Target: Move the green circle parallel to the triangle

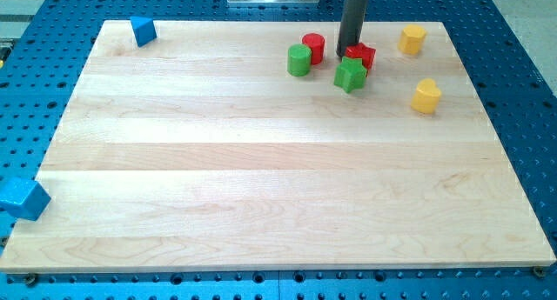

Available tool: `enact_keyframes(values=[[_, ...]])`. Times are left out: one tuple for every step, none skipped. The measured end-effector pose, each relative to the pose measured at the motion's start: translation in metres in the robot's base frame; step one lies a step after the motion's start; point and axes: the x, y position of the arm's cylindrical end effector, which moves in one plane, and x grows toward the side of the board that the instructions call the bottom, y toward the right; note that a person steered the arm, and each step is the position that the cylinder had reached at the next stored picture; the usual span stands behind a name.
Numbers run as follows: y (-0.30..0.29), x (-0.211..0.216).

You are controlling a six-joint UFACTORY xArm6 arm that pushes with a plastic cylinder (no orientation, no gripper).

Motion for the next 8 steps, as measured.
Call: enact_keyframes(values=[[-0.011,0.0],[-0.027,0.034],[-0.105,0.07],[-0.108,0.041],[-0.068,0.049],[-0.043,0.047],[-0.006,0.04],[-0.043,0.024]])
